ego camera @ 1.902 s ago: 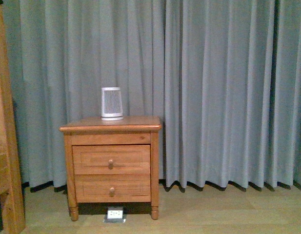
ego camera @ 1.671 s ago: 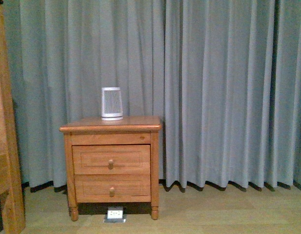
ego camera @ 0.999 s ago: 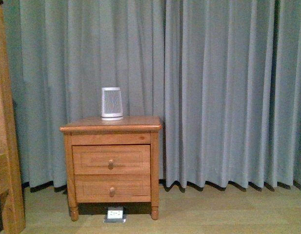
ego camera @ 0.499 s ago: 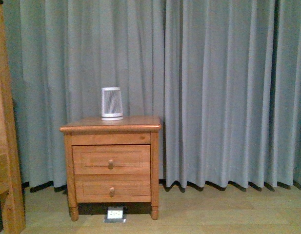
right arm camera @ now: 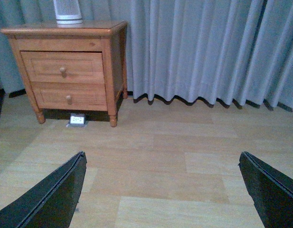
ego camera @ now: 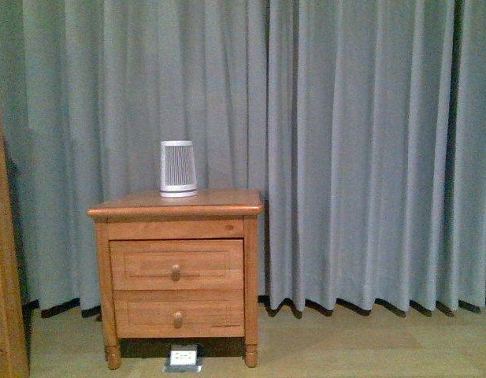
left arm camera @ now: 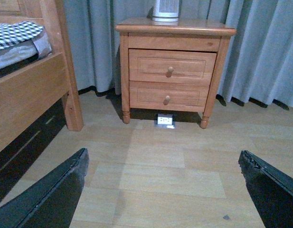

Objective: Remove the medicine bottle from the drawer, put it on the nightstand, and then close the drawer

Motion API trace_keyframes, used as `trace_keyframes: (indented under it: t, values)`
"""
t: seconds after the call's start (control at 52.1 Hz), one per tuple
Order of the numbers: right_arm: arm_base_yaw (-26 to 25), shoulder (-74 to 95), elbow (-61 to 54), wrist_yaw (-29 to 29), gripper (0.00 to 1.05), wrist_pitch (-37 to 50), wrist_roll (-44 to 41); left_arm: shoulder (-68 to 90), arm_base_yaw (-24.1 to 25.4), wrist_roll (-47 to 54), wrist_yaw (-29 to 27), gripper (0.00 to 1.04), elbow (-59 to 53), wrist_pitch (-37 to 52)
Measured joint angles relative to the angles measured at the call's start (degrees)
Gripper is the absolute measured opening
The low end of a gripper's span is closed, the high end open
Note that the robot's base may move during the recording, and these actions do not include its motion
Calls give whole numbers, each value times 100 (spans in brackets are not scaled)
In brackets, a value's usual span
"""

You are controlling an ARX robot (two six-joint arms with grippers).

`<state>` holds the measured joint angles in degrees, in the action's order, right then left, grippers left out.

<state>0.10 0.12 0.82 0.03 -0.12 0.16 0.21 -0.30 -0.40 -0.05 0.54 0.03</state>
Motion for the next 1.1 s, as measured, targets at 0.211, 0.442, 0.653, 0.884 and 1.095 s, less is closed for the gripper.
trace_keyframes:
  t: [0.211, 0.442, 0.653, 0.884, 1.095]
  values:
    - [0, 0, 0, 2, 98, 0, 0, 0, 0, 0, 0, 98, 0, 0]
    - [0, 0, 0, 0, 98, 0, 0, 0, 0, 0, 2, 98, 0, 0]
    - [0, 0, 0, -7, 98, 0, -2, 0, 0, 0, 0, 98, 0, 0]
    - [0, 0, 0, -7, 98, 0, 0, 2, 0, 0, 0, 98, 0, 0]
    - [0, 0, 0, -7, 98, 0, -2, 0, 0, 0, -9, 98, 0, -2]
